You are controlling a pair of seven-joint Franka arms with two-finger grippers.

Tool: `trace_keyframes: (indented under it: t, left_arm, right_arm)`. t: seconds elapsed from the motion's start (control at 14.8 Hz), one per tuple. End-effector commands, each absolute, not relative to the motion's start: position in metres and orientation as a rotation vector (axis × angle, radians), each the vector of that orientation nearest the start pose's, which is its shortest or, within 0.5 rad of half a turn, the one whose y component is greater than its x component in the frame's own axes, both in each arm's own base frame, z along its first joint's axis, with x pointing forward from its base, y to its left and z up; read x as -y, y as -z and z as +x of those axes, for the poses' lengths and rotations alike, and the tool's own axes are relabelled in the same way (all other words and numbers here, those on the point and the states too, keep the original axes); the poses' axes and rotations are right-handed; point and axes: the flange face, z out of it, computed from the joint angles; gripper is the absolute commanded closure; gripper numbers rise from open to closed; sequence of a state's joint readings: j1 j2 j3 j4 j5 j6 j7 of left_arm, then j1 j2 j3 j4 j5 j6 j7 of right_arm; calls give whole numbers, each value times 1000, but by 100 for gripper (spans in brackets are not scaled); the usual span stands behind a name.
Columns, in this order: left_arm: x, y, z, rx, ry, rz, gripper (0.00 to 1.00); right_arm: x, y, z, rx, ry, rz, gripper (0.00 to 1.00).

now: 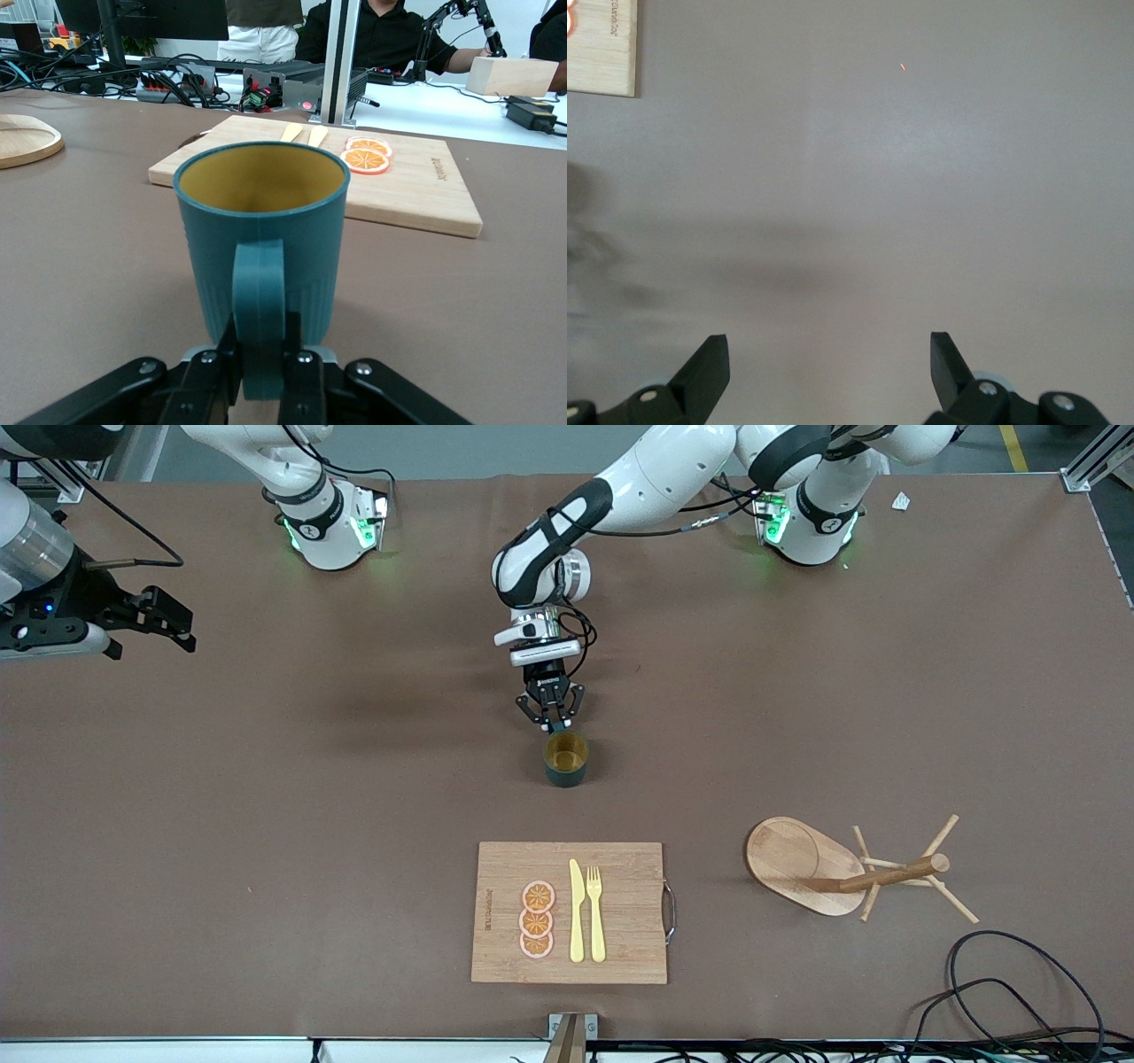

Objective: Pass cup and hang on rack
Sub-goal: 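Lift the mug with the left gripper toward the wooden rack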

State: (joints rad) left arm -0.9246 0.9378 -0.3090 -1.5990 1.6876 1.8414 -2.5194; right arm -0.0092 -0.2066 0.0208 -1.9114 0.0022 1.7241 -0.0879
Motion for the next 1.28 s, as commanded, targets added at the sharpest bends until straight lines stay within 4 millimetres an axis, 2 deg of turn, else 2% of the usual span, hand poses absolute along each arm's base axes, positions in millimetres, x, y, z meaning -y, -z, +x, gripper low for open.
trace_keyframes:
  t: [0.0,0.13,0.27,0.4,0.47,0.67,0.88,0.94,1.01,1.21]
  left_arm:
    - [596,-112,319,375,1701,-2550,100]
    - [613,-138,327,469,1631,-2569,100]
    - [637,-177,337,611,1498,-2616,100]
    - [650,-210,346,741,1367,-2663,100]
    - [652,-225,348,774,1306,-2692,100]
    - [641,-281,381,949,1141,-2770,100]
    - [613,-353,418,996,941,-2823,100]
    - [594,-388,438,1043,857,-2845,100]
    - [574,-414,456,1073,772,-2868,100]
    - [515,-474,502,1131,562,-2939,100]
  right_arm:
    - [-2,-594,498,127,33,-3144,0]
    - [3,-594,499,113,33,-3145,0]
    - [2,-598,500,115,48,-3145,0]
    - [0,-598,500,120,48,-3145,0]
    - [0,-598,500,122,48,-3145,0]
    - [1,-598,499,120,43,-3145,0]
    - [1,-596,496,117,-5,-3144,0]
    - [1,-596,496,117,-5,-3144,0]
    - [0,-598,496,120,2,-3145,0]
    - [0,-599,496,122,-3,-3144,0]
